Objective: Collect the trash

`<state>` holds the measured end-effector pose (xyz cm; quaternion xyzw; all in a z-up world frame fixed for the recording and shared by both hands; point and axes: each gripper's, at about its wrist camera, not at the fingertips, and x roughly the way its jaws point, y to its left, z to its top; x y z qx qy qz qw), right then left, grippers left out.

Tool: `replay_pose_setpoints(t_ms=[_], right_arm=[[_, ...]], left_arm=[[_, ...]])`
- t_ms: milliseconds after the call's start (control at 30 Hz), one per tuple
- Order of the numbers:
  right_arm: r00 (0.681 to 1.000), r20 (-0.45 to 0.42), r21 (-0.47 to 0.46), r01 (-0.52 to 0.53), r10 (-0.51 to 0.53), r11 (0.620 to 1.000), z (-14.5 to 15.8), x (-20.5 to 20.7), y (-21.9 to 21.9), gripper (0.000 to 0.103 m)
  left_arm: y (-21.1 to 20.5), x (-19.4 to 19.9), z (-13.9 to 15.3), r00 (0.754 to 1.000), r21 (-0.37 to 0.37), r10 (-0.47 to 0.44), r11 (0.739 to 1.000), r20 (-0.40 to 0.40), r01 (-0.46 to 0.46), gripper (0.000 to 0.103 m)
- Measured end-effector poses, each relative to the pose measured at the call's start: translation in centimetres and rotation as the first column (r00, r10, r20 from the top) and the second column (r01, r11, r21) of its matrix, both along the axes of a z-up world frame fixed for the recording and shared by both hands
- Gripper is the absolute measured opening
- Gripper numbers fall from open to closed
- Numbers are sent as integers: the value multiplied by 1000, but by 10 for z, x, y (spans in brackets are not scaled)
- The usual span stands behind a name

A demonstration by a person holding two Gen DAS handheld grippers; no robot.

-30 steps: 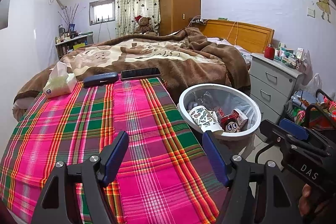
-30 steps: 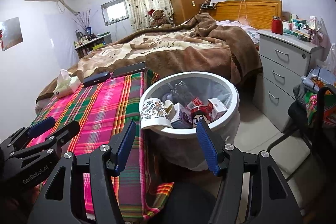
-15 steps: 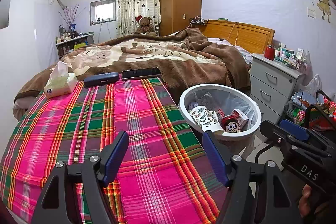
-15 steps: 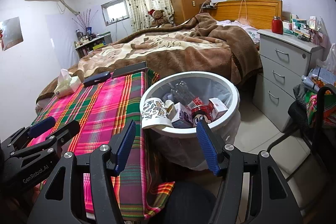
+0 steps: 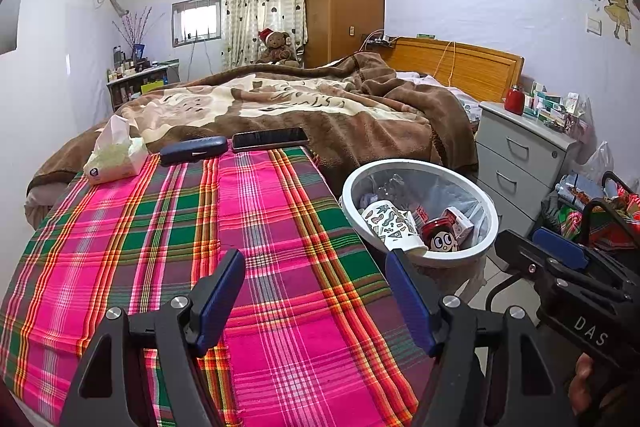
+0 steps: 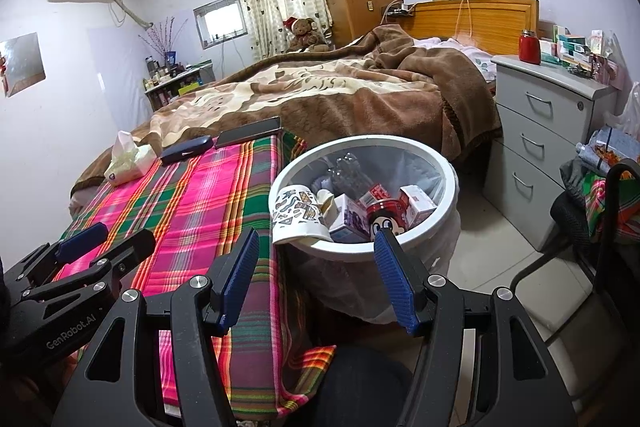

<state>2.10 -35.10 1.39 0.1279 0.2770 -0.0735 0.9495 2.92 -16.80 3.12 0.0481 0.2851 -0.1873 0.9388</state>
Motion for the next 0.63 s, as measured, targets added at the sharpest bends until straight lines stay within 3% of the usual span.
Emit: replay_pose_setpoints(t_ms=[633], right_arm=[[1000,-2,3,2,-2,1000,0,0,1,61]], left_arm=[[-1,-1,-1,1000,-1,-5,1000,-4,5,72]])
